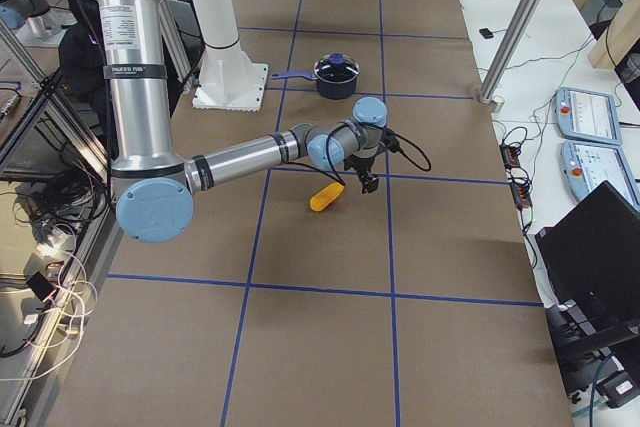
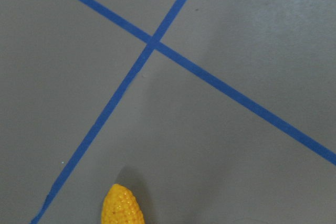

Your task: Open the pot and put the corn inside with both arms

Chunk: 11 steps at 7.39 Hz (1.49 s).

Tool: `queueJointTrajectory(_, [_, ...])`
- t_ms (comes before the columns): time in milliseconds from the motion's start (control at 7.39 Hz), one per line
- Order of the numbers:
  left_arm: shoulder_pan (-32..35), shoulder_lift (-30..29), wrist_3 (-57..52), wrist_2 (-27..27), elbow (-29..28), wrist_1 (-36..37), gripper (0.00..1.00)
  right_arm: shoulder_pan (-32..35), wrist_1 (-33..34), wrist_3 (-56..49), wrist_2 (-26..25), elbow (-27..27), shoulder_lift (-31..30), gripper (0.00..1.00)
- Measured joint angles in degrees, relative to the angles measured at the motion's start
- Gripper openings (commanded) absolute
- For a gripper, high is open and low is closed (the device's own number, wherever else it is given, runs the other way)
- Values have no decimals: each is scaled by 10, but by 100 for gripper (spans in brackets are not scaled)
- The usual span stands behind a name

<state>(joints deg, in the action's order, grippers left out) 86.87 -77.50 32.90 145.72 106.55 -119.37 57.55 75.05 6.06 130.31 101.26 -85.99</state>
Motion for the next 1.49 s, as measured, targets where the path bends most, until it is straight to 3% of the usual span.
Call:
queueJointTrajectory(677, [-175, -63, 291, -42, 120, 28, 98, -90, 1, -4, -108, 24, -37, 95])
queueJointTrajectory(947, [-204, -124, 310, -75, 160, 141, 98, -101, 1, -6, -113, 24, -44, 88])
queueJointTrajectory(1218, [-233, -190, 313, -110, 193, 263, 98, -110, 1, -6, -111, 24, -44, 74])
queueJointTrajectory(1489, [-267, -229, 337, -135, 203, 307, 98, -116, 1, -6, -108, 21, -41, 64])
